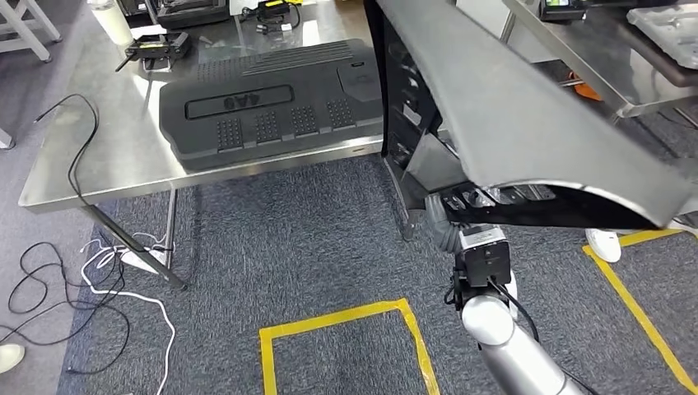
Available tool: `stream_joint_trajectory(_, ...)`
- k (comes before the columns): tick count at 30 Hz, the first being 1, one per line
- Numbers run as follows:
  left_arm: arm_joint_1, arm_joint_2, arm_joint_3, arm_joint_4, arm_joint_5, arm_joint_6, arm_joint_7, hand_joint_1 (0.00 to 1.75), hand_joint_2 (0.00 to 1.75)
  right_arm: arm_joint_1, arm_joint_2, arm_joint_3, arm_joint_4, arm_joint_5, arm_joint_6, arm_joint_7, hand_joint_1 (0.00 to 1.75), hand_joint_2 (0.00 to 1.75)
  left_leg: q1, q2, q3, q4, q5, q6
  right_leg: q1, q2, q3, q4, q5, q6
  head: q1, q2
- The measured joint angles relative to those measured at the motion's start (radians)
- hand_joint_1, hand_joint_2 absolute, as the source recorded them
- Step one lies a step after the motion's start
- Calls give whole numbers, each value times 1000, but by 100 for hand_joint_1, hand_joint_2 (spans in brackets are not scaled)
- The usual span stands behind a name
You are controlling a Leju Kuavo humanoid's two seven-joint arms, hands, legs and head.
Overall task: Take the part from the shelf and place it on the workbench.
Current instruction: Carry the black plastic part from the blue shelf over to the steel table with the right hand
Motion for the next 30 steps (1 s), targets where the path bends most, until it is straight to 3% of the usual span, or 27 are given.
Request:
stream_joint_trajectory(2, 3, 0, 0, 0, 0, 6, 5, 0, 175, 0, 0, 0, 0, 0, 2, 0, 175, 175, -1, -1, 5, -108, 118, 5, -4, 5, 53, -9, -33, 10, 0, 0)
stream_joint_trajectory(3, 4, 0, 0, 0, 0, 9, 8, 0, 175, 0, 0, 0, 0, 0, 2, 0, 175, 175, -6, -2, 12, -143, 155, 10, -5, 7, 74, -12, -48, 18, -1, 0)
stream_joint_trajectory(4, 5, 0, 0, 1, -1, 10, 12, 0, 175, -1, 0, 0, 0, 0, 3, 0, 175, 175, -11, -3, 18, -159, 171, 17, -7, 8, 88, -16, -60, 25, -1, 0)
stream_joint_trajectory(6, 3, 0, 0, 1, -1, 15, 15, 0, 175, 0, 1, 1, 1, 0, 4, 1, 175, 175, -27, -3, 24, -146, 156, 34, -13, 11, 105, -28, -70, 42, -4, 0)
stream_joint_trajectory(8, -6, 0, 0, 0, -2, 24, 15, 0, 175, -3, 2, 2, -1, 1, 5, 0, 175, 175, -25, -4, 53, -180, 124, 52, -17, 8, 123, -43, -83, 53, -8, 0)
stream_joint_trajectory(9, -10, 0, 0, 0, -2, 29, 14, 0, 175, -9, 2, 2, -2, 3, 6, 0, 175, 175, -20, -7, 72, -206, 108, 58, -17, 6, 118, -27, -95, 56, -5, 0)
stream_joint_trajectory(10, -13, 0, 0, 0, -3, 34, 13, 0, 175, -15, 2, 2, -3, 5, 6, -1, 175, 175, -14, -10, 91, -232, 94, 63, -16, 5, 94, 15, -111, 55, 1, 0)
stream_joint_trajectory(12, -15, -1, 0, 0, -7, 39, 12, 0, 175, -17, 2, 3, -3, 6, 6, -1, 175, 175, -12, -14, 110, -253, 81, 67, -12, 4, -13, 170, -144, 54, 15, 0)
stream_joint_trajectory(13, -13, -2, 0, 0, -9, 40, 12, 0, 175, -11, 1, 3, -3, 6, 6, 0, 175, 175, -11, -14, 117, -255, 75, 68, -11, 4, -71, 238, -147, 56, 19, 0)
stream_joint_trajectory(14, -11, -3, 0, 0, -11, 41, 12, 0, 175, -5, 1, 3, -3, 6, 5, 1, 175, 175, -11, -14, 125, -256, 68, 67, -10, 4, -120, 278, -132, 57, 22, 0)
stream_joint_trajectory(15, -9, -4, 0, 0, -12, 42, 12, 0, 175, 0, 1, 3, -3, 6, 5, 1, 175, 175, -11, -14, 135, -255, 59, 65, -10, 4, -149, 273, -91, 58, 25, 0)
stream_joint_trajectory(17, -7, -4, 0, 0, -12, 43, 12, 0, 175, 4, 1, 3, -2, 7, 5, 2, 175, 175, -8, -15, 156, -250, 41, 57, -9, 4, -157, 176, 22, 58, 28, 0)
stream_joint_trajectory(18, -6, -4, 0, 0, -12, 43, 12, 0, 175, 6, 1, 3, -2, 8, 5, 2, 175, 175, -8, -16, 164, -248, 33, 52, -6, 4, -152, 130, 64, 58, 29, 0)
stream_joint_trajectory(19, -6, -4, 0, 0, -12, 43, 12, 0, 175, 7, 1, 4, -1, 9, 5, 2, 175, 175, -8, -17, 167, -245, 29, 46, -3, 4, -143, 93, 79, 56, 31, 0)
stream_joint_trajectory(21, -6, -5, 0, 0, -12, 43, 12, 0, 175, 10, 1, 4, 0, 10, 5, 2, 175, 175, -9, -18, 162, -243, 27, 35, 4, 8, -134, 66, 66, 45, 30, 0)
stream_joint_trajectory(24, -7, -5, 0, 0, -12, 45, 12, 0, 175, 11, 1, 4, 0, 12, 6, 1, 175, 175, -8, -13, 157, -229, 17, 18, -1, 10, -125, 47, 57, 26, 25, 0)
stream_joint_trajectory(26, -8, -5, 0, 0, -12, 45, 12, 0, 175, 10, 1, 4, 0, 13, 6, 1, 175, 175, -5, -8, 120, -145, -25, 5, -4, 5, -117, 42, 56, 16, 18, 0)
stream_joint_trajectory(28, -8, -5, 0, 0, -11, 46, 12, 0, 175, 10, 1, 5, 0, 13, 7, 1, 175, 175, -1, -6, 51, -13, -73, -3, -4, 1, -111, 42, 52, 11, 12, 0)
stream_joint_trajectory(29, -8, -5, 0, 0, -11, 46, 12, 0, 175, 11, 1, 5, 0, 13, 7, 1, 175, 175, 1, -6, 24, 30, -78, -5, -3, 0, -108, 42, 49, 10, 12, 0)
stream_joint_trajectory(30, -7, -5, 0, 0, -11, 46, 12, 0, 175, 11, 1, 5, 0, 13, 7, 1, 175, 175, 2, -6, 14, 37, -64, -5, -4, 0, -103, 42, 46, 10, 12, 0)
